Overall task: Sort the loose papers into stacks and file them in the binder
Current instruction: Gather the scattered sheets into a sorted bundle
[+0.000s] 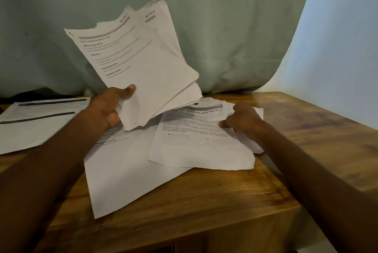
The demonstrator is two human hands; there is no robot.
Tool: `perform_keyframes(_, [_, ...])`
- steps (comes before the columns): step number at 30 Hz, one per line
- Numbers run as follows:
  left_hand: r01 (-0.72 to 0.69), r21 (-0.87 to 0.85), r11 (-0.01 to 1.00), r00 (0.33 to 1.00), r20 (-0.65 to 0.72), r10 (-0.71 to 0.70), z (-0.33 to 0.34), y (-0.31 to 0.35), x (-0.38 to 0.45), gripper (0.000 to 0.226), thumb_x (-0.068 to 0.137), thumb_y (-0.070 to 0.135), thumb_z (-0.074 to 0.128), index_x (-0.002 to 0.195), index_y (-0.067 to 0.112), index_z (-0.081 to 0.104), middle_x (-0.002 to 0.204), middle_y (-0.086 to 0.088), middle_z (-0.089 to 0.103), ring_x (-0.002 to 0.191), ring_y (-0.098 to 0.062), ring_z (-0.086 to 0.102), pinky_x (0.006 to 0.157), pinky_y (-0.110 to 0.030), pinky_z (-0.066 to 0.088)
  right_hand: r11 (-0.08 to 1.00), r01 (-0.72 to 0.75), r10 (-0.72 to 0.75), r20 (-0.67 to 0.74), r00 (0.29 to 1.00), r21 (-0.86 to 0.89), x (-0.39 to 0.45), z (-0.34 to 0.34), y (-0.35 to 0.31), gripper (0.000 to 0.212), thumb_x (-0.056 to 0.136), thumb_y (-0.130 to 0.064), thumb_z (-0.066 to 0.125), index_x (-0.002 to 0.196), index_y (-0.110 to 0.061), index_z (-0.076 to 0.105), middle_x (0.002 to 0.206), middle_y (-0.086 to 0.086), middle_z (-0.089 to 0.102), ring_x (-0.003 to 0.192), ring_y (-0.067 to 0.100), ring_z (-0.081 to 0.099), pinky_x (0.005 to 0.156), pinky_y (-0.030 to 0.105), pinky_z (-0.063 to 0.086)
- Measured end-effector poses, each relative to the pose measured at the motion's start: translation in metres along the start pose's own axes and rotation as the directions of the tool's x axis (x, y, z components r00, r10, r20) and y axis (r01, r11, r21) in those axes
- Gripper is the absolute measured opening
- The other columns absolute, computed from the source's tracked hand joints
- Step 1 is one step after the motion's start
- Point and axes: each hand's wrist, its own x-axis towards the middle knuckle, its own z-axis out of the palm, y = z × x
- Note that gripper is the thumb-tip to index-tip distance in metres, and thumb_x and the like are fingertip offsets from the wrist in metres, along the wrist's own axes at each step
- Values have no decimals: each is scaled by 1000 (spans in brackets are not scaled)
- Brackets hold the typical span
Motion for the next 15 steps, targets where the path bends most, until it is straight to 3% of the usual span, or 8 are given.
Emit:
perform_keyframes(2, [4, -14, 1000, 1000, -4, -4, 0, -1, 0, 12, 99, 10, 62, 106, 17, 68, 104, 3, 76, 89, -13, 72, 82, -34, 55, 943, -41, 44, -3, 999, 330, 4, -1, 4, 56, 82, -13, 85, 130, -11, 54, 121, 9, 66, 93, 23, 64, 63, 29, 54])
perform_keyframes(3, [5, -11, 1000, 1000, -7, -5, 1, 0, 0, 11, 99, 11, 62, 106, 17, 68, 111, 1, 73, 92, -14, 70, 85, -35, 54, 890, 13, 7, -43, 999, 455, 6, -1, 6, 45, 83, -7, 82, 123, -11, 60, 116, 8, 70, 89, 22, 69, 63, 28, 58])
perform_keyframes(6, [-12, -28, 1000, 1000, -6, 12, 2, 1, 1, 12, 99, 12, 62, 109, 16, 67, 120, 0, 68, 100, -19, 67, 90, -38, 53, 772, 249, -130, -238, 963, 585, 7, -2, 5, 22, 84, -1, 79, 104, -10, 77, 100, 4, 78, 88, 21, 75, 86, 38, 62])
perform_keyframes(9, [-35, -57, 998, 999, -3, 35, 2, 1, 1, 19, 99, 9, 62, 116, 16, 66, 123, -4, 68, 113, -24, 63, 103, -44, 49, 669, 282, -156, -240, 958, 688, 3, 0, -1, 12, 85, -2, 79, 89, -12, 76, 91, 4, 79, 84, 22, 76, 86, 40, 62])
perform_keyframes(11, [-38, -55, 998, 999, -5, 38, 4, 3, 0, 25, 99, 10, 62, 123, 14, 64, 127, -7, 67, 114, -25, 63, 104, -45, 48, 681, 284, -188, -213, 959, 675, -1, 6, -4, 7, 85, -10, 81, 87, -14, 75, 87, 2, 78, 80, 20, 75, 81, 39, 62])
perform_keyframes(13, [-42, -37, 998, 999, -15, 42, 5, 5, -1, 31, 99, 11, 63, 130, 10, 62, 131, -10, 65, 114, -26, 63, 104, -47, 49, 805, 343, -254, -241, 937, 484, -6, 16, -8, 9, 86, -23, 82, 85, -20, 73, 81, -2, 74, 75, 16, 69, 75, 34, 56])
perform_keyframes(15, [-44, -32, 999, 999, -18, 43, 4, 7, -1, 39, 97, 9, 64, 136, 7, 60, 130, -10, 66, 106, -24, 67, 90, -42, 56, 880, 369, -312, -222, 924, 299, -15, 26, -17, 13, 86, -30, 81, 84, -29, 68, 75, -7, 68, 71, 12, 62, 72, 31, 49])
